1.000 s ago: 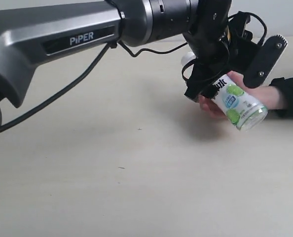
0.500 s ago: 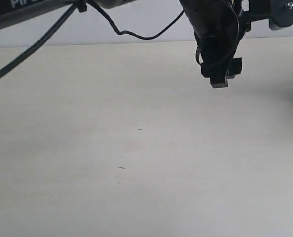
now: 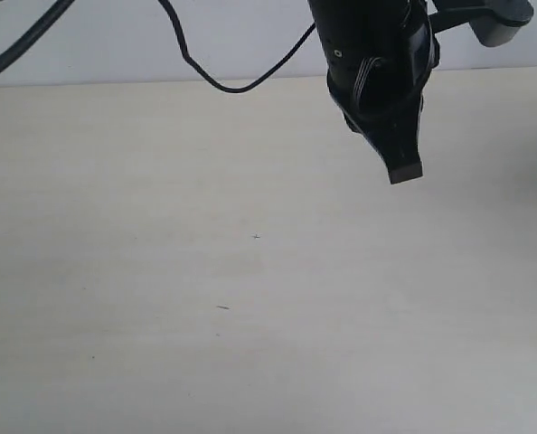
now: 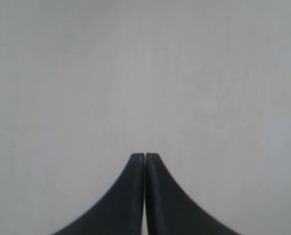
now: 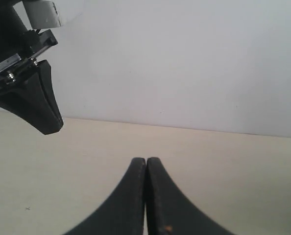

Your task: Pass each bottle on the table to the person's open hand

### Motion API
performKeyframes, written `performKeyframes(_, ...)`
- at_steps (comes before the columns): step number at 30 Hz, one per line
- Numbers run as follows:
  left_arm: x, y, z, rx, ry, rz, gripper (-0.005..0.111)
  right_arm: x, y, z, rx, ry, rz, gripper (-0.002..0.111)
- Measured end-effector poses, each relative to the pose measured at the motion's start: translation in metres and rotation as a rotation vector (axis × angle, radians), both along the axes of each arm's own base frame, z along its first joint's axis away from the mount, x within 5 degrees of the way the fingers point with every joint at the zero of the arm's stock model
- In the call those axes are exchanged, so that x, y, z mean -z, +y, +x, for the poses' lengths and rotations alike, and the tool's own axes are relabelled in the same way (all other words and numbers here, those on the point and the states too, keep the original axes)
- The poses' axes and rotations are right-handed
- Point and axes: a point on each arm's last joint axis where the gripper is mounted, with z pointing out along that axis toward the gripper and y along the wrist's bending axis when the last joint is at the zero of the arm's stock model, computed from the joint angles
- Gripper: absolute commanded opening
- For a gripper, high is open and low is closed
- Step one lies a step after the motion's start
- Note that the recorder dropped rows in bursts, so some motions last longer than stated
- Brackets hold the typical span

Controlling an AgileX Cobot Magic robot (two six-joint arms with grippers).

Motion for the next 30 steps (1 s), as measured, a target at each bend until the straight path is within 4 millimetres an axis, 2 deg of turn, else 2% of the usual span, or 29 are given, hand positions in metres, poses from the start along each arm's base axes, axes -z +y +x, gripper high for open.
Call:
performKeyframes(4, -0.01, 0.004, -0.002, -0.078, 0.02, -0.038, 0.0, 0.0, 0.0, 0.0, 0.0, 0.0, 0.0, 0.0)
performKeyframes(11, -0.057, 0.034, -0.013, -0.248, 0.084, -0.281, 0.0, 0.0, 0.0, 0.0, 0.0, 0.0, 0.0, 0.0)
performKeyframes(13, -0.066, 0.043, -0.02, -0.285, 0.06, -0.356, 0.0, 0.0, 0.0, 0.0, 0.0, 0.0, 0.0, 0.0)
performKeyframes(17, -0.069, 0.065, -0.042, -0.334, 0.012, -0.503, 0.0, 0.0, 0.0, 0.0, 0.0, 0.001, 0.002, 0.0)
performKeyframes(22, -0.051, 0.106, -0.078, -0.432, -0.083, -0.746, 0.0, 0.0, 0.0, 0.0, 0.0, 0.001, 0.002, 0.0)
performKeyframes(25, -0.025, 0.134, -0.102, -0.5, -0.112, -0.817, 0.0, 0.0, 0.0, 0.0, 0.0, 0.001, 0.002, 0.0)
performKeyframes(30, 0.0, 0.174, -0.136, -0.549, -0.158, -0.873, 0.0, 0.0, 0.0, 0.0, 0.0, 0.001, 0.002, 0.0)
